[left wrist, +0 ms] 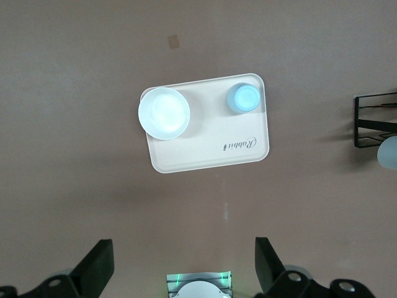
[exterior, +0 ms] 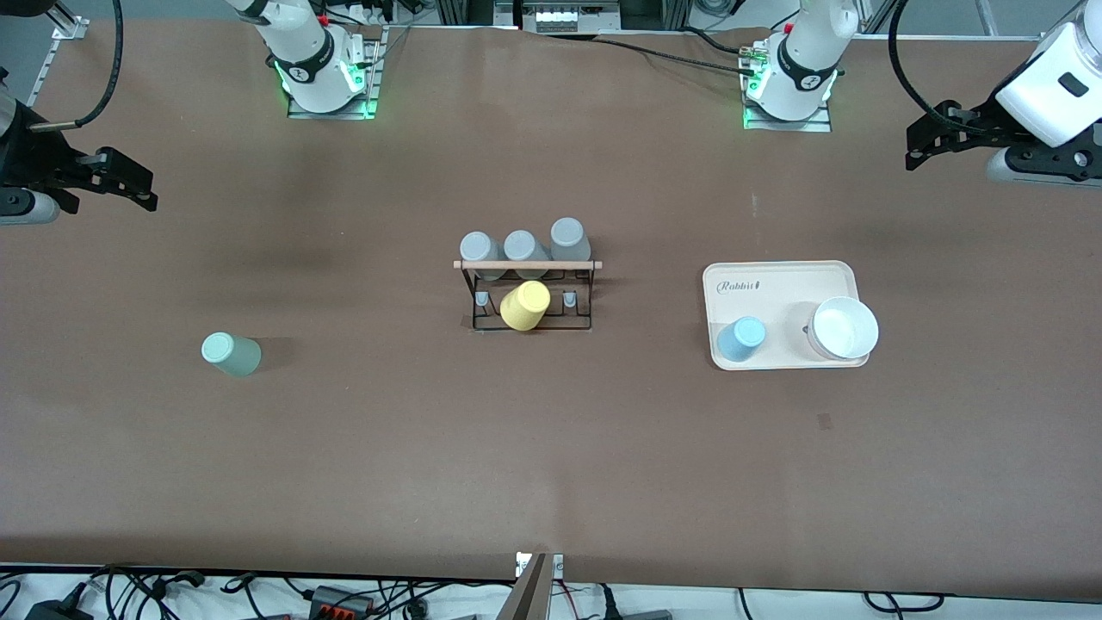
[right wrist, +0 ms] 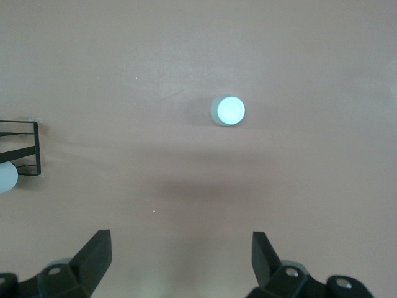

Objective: Hang scattered cups on rack with three cups
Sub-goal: 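Reach the left gripper toward the light blue cup on the tray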

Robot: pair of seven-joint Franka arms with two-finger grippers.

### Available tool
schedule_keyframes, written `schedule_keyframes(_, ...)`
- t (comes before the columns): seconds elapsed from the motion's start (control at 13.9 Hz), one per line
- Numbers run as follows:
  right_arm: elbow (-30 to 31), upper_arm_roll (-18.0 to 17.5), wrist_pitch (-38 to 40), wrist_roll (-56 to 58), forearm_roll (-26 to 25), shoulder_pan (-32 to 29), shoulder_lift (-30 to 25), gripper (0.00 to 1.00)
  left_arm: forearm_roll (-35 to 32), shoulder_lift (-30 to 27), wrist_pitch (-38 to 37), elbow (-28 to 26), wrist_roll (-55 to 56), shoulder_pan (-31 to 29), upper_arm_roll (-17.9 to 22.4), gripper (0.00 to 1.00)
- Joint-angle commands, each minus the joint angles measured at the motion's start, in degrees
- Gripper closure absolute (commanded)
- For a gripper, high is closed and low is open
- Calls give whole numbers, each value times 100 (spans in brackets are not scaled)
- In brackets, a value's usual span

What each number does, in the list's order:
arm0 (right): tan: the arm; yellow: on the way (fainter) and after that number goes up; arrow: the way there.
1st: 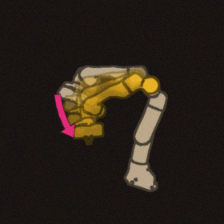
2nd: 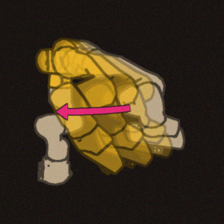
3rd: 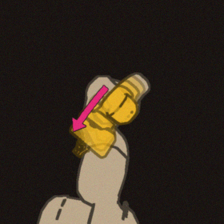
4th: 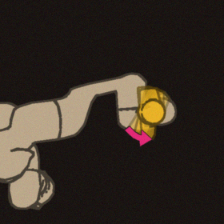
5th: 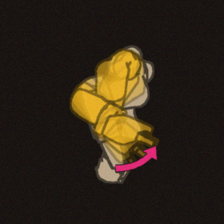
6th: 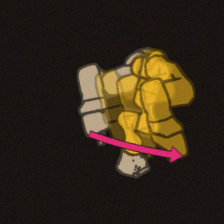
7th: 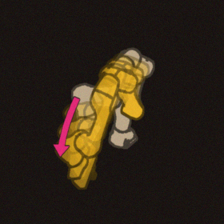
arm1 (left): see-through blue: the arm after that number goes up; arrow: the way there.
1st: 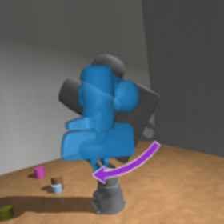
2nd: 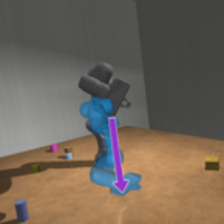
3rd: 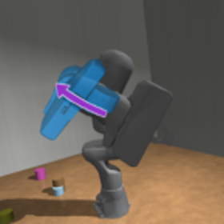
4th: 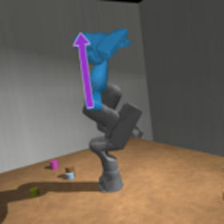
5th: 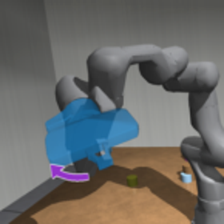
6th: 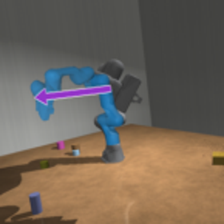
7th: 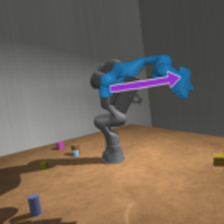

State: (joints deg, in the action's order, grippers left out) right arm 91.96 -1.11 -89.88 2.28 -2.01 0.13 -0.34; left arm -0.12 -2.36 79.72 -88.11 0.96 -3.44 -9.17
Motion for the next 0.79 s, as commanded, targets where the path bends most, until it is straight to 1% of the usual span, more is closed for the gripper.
schedule_keyframes(0.0,-144,-3,120,-96,87,5,25,0,126,78,-106,163,-105,-43,-6,0)
schedule_keyframes(0.5,-170,-20,103,-87,87,22,25,0,135,139,-106,163,-78,-43,-6,0)
schedule_keyframes(0.72,-179,6,111,-52,78,-22,42,0,126,280,-88,172,-87,-25,-15,0)
